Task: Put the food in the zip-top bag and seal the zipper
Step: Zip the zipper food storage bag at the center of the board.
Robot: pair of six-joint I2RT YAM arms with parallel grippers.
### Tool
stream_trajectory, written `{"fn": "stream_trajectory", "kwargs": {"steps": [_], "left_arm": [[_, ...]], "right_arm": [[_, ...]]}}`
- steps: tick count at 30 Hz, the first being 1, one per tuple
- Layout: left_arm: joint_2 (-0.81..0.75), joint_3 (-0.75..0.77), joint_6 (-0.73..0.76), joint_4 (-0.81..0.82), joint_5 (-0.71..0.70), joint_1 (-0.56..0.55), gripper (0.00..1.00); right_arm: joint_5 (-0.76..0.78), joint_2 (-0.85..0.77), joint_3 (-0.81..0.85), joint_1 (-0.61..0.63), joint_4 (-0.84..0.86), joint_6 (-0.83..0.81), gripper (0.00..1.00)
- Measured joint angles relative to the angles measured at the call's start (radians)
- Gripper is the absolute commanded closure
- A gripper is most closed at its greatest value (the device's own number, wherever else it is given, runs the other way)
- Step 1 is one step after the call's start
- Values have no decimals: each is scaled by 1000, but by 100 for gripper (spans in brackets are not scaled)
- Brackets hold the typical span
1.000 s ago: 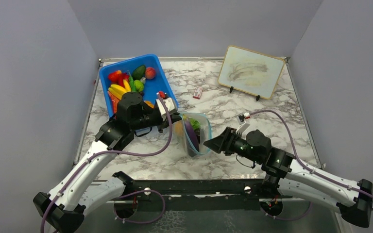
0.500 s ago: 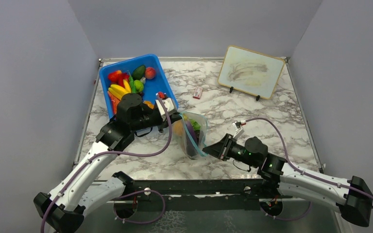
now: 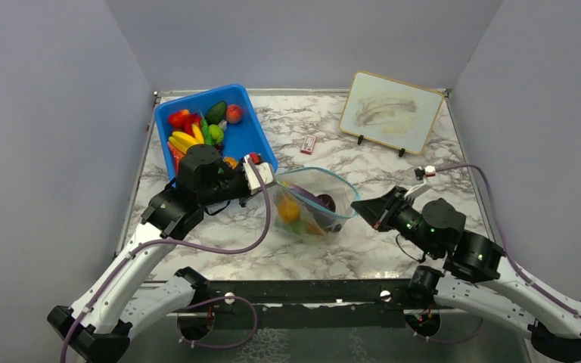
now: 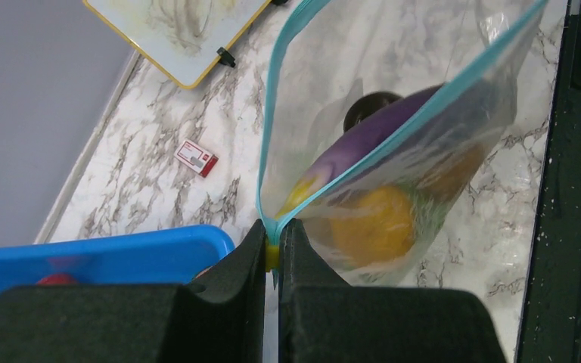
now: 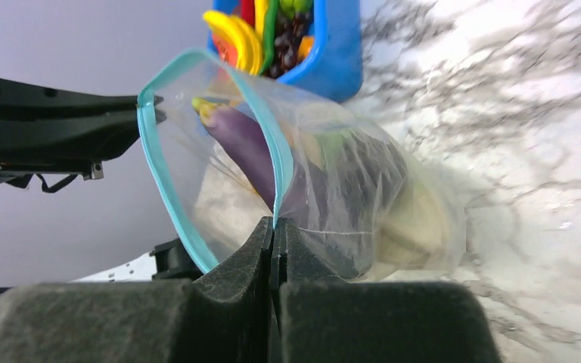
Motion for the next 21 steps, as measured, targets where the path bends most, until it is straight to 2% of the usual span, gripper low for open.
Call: {"fn": "stream_trajectory", "kwargs": {"steps": [5,12,17,21], "left_arm": [[19,68,46,-67,5,-6,100],[61,70,64,-122,140,-12,100],[124,68,38,-127,208,-12,100],[128,65,11,-127,207,-10,100]], "right_arm": [[102,-33,116,0,-150,-64,99],[188,44,138,0,-261,-119,99],[143,124,109,0,-224,-241,87],[129,161,107,0,-223,-315,71]]}}
